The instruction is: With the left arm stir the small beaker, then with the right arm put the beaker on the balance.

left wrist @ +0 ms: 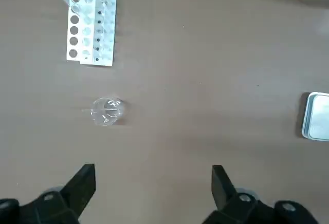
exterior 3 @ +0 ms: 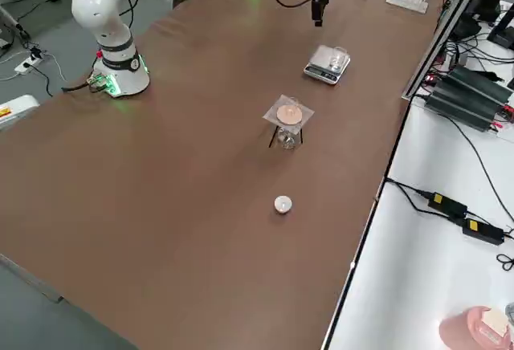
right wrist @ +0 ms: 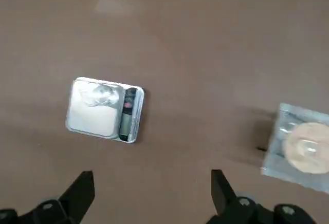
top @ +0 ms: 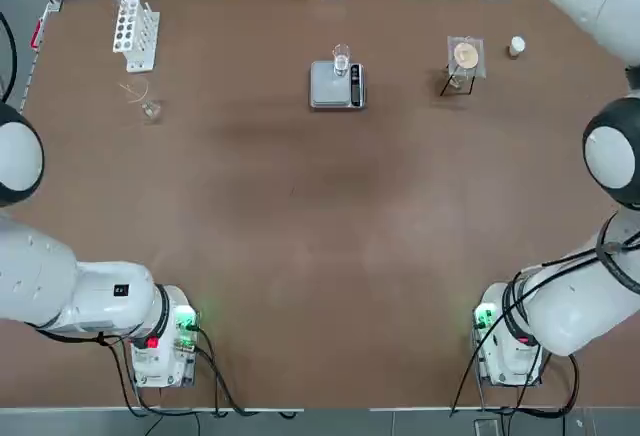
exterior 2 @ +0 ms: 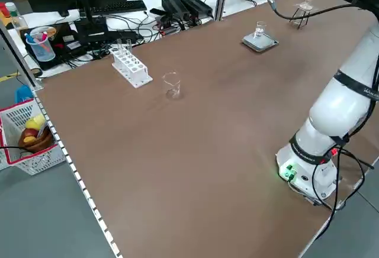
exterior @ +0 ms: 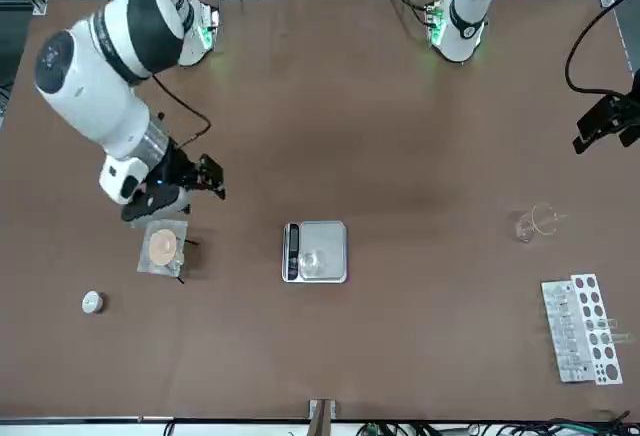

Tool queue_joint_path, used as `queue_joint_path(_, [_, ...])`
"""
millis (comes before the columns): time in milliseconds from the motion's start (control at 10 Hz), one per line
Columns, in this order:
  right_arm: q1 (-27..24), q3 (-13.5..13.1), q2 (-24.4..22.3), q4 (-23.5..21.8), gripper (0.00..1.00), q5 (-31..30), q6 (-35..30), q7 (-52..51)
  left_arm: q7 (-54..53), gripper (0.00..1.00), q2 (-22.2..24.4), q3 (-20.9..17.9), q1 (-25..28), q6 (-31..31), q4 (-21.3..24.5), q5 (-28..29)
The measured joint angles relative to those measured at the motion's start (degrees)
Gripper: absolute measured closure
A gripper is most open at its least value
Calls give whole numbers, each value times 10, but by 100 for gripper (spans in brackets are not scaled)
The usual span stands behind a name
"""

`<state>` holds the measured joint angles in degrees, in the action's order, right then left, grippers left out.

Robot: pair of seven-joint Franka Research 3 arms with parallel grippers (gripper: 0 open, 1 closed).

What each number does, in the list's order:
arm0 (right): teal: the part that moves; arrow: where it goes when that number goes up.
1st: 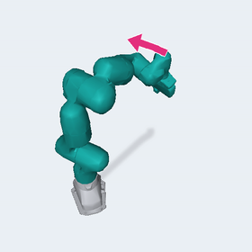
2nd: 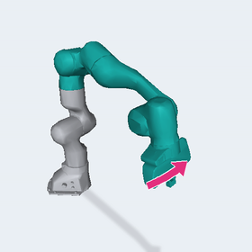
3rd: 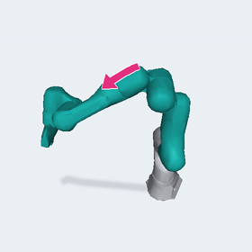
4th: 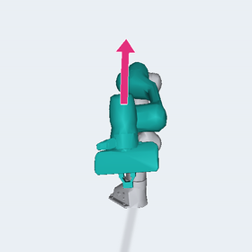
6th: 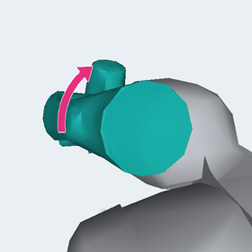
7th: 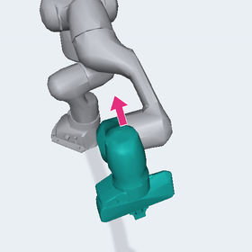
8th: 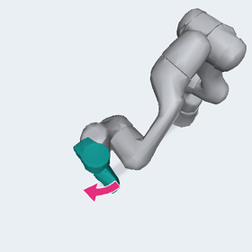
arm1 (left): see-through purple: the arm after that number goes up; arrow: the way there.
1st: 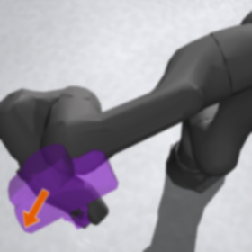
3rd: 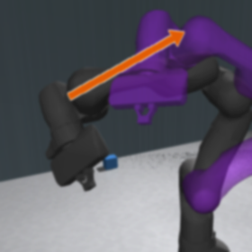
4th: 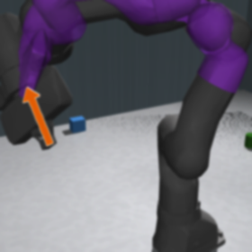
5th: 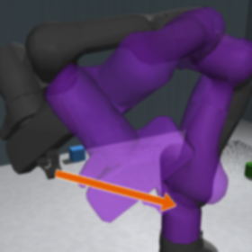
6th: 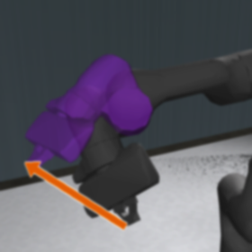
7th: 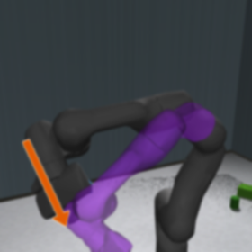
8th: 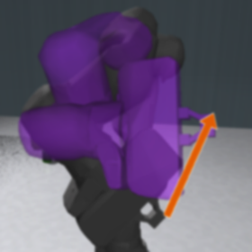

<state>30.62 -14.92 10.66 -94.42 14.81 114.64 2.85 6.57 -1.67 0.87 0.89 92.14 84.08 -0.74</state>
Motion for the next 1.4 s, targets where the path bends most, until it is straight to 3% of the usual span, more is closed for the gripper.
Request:
queue_joint_path(200, [-7,-32,-1,15,0,-50,-19,-11,0,1,0,0,0,0,0,0])
queue_joint_path(400, [-33,-43,-3,36,0,-64,-46,-64,0,0,0,0,0,0,0,0])
queue_joint_path(800, [-86,-45,-5,112,0,-69,-152,-99,0,0,0,0,0,0,0,0])
queue_joint_path(1400, [-133,-45,-5,114,0,-96,-178,-100,0,0,0,0,0,0,0,0])
